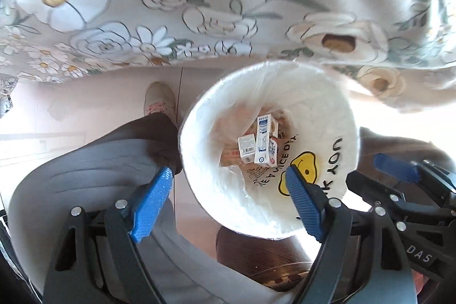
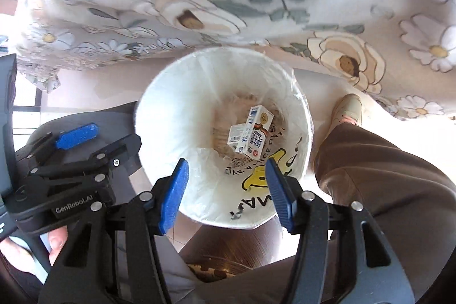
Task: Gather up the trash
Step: 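Move both tools back over the bed toward the red and green blocks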
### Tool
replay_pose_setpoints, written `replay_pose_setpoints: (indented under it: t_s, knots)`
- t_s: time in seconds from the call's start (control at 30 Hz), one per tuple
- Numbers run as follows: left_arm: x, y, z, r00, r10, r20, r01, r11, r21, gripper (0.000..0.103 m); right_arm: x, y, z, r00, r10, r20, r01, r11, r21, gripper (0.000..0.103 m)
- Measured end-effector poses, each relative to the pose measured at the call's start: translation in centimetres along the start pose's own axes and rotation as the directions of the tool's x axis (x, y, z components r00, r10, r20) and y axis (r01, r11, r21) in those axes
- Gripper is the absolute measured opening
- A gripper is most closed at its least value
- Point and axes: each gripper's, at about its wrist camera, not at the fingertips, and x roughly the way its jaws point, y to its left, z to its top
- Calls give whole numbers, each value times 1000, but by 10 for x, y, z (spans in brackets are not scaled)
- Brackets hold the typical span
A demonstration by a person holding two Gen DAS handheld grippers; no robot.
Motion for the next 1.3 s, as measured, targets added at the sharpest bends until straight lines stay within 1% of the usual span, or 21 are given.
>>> replay_pose_setpoints:
  t_s: [0.1,0.13,0.2,0.27,0.4,0.5,0.57,0.67,0.73,0.77,0.8,0.87,0.93,0.97,1.03,1.07,1.1,1.13,1.23,1.3]
  knots:
    - [-38,0,-5,996,-24,89,24,1000,1,86,-47,13,-9,995,-2,103,10,997,-80,57]
    - [-52,-1,-5,992,-32,121,31,999,5,87,-64,17,-12,990,0,140,15,995,-103,59]
    - [-82,-3,-6,979,-65,191,62,998,25,90,-99,22,-16,974,5,228,27,990,-136,65]
    - [-109,-6,-5,962,-105,254,96,994,47,92,-136,24,-19,948,1,320,49,988,-147,68]
    - [-153,-15,4,927,-146,347,121,988,92,93,-204,19,-17,883,-4,470,68,991,-119,73]
    - [-185,-22,18,904,-173,391,121,980,155,94,-251,15,-11,820,-10,572,73,993,-88,77]
    - [-201,-27,29,891,-167,421,86,975,205,95,-277,12,-3,777,-21,629,87,993,-74,78]
    - [-228,-36,49,868,-131,479,2,965,261,95,-312,14,15,710,-36,704,106,993,-56,80]
    - [-238,-41,64,851,-113,513,-40,960,277,95,-330,13,31,673,-51,738,117,992,-38,80]
    - [-243,-43,72,843,-115,526,-49,956,288,95,-338,11,39,660,-56,750,119,992,-31,80]
    - [-251,-46,81,837,-135,530,-34,954,297,95,-343,11,49,648,-62,759,119,993,-21,80]
    - [-258,-44,100,819,-228,527,55,945,323,95,-354,11,67,624,-66,778,117,993,-10,80]
    - [-261,-43,121,799,-306,518,136,931,339,95,-357,11,85,593,-79,801,128,992,3,81]
    - [-261,-45,132,793,-315,521,154,932,329,95,-356,12,96,584,-86,807,134,991,8,82]
    - [-259,-43,155,790,-321,522,183,937,299,95,-355,11,118,573,-96,814,148,989,13,84]
    - [-258,-42,167,788,-326,522,197,937,288,95,-354,10,131,571,-109,814,154,988,25,84]
    - [-258,-42,178,784,-319,532,195,941,278,95,-352,9,144,570,-114,813,153,988,32,84]
    - [-257,-42,190,784,-297,545,177,949,262,95,-350,7,159,573,-126,810,153,987,44,84]
    - [-248,-44,230,803,-240,545,114,960,255,95,-340,3,204,584,-166,794,166,983,83,84]
    - [-243,-46,254,798,-249,549,94,951,295,95,-330,-2,236,599,-187,778,171,980,103,84]
